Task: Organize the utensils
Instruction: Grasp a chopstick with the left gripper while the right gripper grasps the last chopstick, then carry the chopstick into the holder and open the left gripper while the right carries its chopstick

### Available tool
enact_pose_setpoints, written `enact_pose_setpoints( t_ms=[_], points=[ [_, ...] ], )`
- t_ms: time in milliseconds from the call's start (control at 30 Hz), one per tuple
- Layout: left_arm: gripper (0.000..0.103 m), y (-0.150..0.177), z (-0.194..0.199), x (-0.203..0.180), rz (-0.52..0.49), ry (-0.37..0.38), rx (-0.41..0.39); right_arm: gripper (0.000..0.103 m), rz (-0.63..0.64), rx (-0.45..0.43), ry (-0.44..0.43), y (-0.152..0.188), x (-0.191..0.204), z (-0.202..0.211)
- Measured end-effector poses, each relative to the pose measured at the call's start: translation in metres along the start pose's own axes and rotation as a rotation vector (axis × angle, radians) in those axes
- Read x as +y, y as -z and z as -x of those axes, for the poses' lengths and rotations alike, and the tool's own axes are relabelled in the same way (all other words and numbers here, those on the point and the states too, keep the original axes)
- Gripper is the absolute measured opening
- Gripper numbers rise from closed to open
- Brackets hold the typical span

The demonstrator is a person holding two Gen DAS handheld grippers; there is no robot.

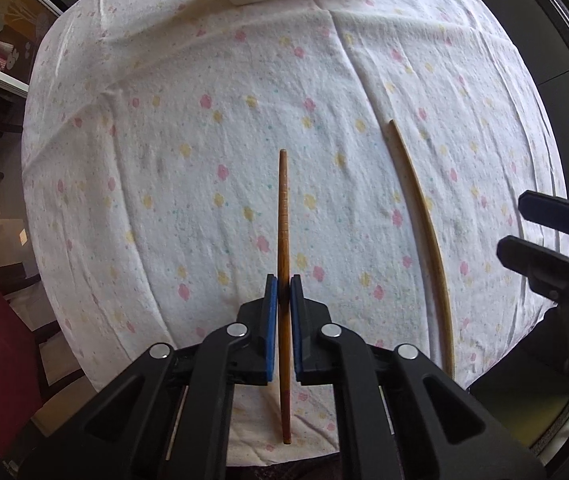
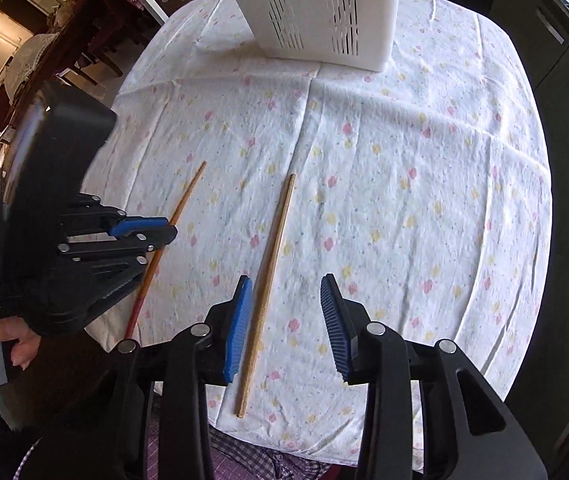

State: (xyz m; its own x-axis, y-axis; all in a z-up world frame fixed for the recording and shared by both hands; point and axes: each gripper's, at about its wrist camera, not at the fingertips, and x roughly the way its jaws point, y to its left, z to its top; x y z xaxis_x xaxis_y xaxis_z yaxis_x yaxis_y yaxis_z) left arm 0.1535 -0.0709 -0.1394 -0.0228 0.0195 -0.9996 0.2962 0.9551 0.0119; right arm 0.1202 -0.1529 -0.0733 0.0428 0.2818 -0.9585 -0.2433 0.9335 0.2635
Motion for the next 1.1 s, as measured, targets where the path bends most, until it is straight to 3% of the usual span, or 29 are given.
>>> enact_pose_setpoints(
  t_ms=[233, 500, 633, 800, 1100],
  points=[
    [0.006, 0.004, 0.037, 0.018, 0.026, 0.017, -0.084, 0.021, -0.002, 0.112, 0.056, -0.019, 0.008, -0.043],
    [0.006, 0.021, 0.059, 0.035, 0.025, 0.035, -0.150, 0.019, -0.006, 0.154, 0.111, -0.032, 0.017, -0.061],
    [0.006, 0.024, 0.062, 0.036, 0.023, 0.043, -0.162, 0.013, 0.013, 0.157, 0.183, -0.035, 0.027, -0.067],
    [0.006, 0.023, 0.067, 0.038, 0.021, 0.060, -0.180, 0.007, 0.042, 0.120, 0.204, -0.029, 0.042, -0.066],
    [0.006, 0.017, 0.108, 0.033, 0.013, 0.063, -0.263, 0.006, 0.000, -0.084, 0.021, 0.006, 0.019, 0.004]
  ],
)
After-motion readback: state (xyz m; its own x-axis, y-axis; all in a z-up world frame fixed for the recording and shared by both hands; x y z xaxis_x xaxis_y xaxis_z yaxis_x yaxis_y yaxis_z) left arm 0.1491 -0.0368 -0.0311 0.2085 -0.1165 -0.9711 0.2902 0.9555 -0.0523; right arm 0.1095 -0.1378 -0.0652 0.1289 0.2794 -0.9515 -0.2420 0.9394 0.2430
